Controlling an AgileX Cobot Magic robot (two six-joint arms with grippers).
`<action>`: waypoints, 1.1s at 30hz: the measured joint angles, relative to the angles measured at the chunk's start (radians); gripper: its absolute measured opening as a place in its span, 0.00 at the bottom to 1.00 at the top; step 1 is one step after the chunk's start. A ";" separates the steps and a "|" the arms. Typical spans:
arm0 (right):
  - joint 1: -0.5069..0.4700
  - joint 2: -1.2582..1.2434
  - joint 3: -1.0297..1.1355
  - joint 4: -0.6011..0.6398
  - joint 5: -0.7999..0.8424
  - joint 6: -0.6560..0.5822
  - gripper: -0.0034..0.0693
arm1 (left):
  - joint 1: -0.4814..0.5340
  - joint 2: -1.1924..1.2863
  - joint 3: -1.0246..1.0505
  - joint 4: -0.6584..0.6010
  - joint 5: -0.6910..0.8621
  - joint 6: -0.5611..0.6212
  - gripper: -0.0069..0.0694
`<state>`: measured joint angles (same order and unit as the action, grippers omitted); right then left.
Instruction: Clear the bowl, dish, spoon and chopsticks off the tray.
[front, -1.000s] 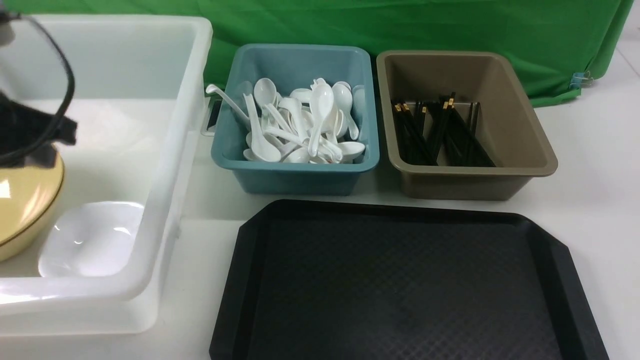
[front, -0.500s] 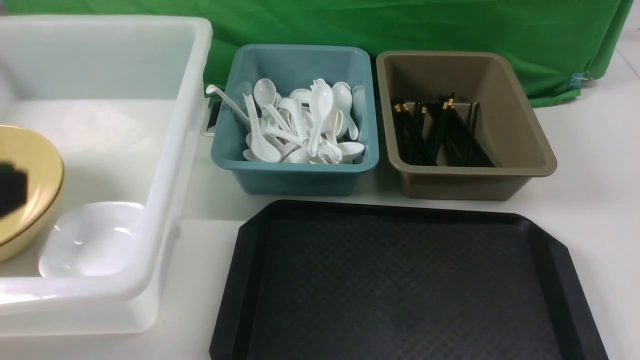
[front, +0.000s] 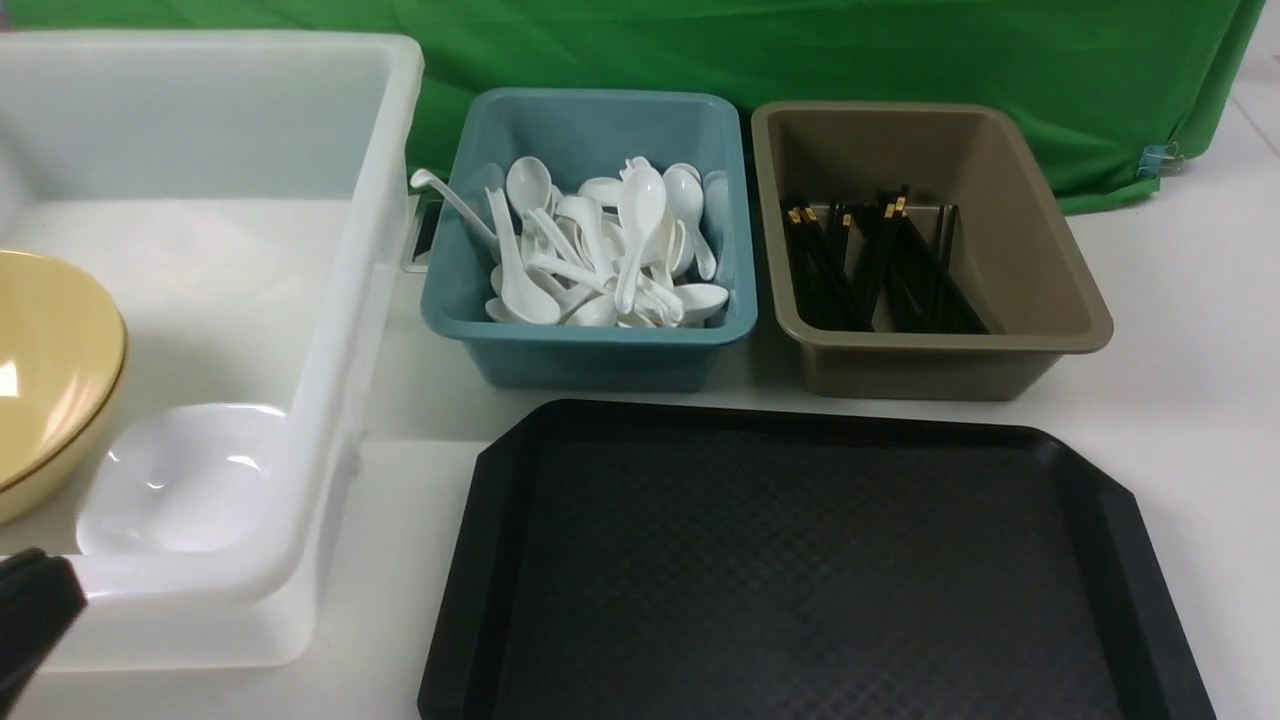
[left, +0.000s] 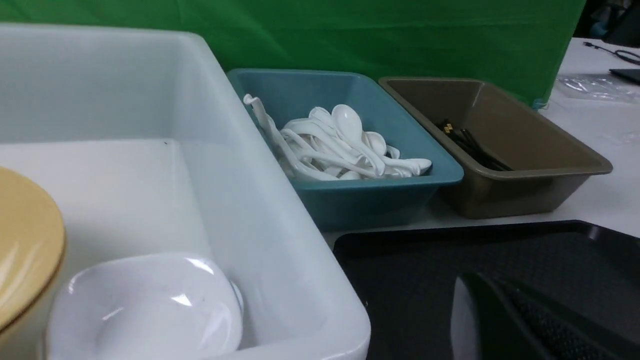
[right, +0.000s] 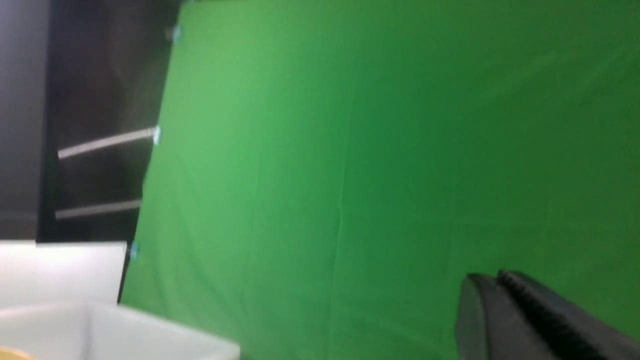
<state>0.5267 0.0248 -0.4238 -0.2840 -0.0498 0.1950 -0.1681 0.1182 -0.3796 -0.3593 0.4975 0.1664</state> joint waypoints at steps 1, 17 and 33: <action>0.000 -0.013 0.003 0.000 -0.009 0.000 0.10 | 0.000 0.000 0.010 -0.019 -0.011 -0.002 0.08; 0.000 -0.027 0.009 0.000 -0.039 0.000 0.29 | 0.000 0.000 0.018 -0.041 -0.031 -0.003 0.08; 0.000 -0.027 0.009 0.000 -0.039 0.000 0.34 | 0.023 -0.018 0.082 0.263 -0.111 -0.009 0.08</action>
<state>0.5267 -0.0021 -0.4143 -0.2840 -0.0889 0.1950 -0.1451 0.1002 -0.2975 -0.0966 0.3869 0.1574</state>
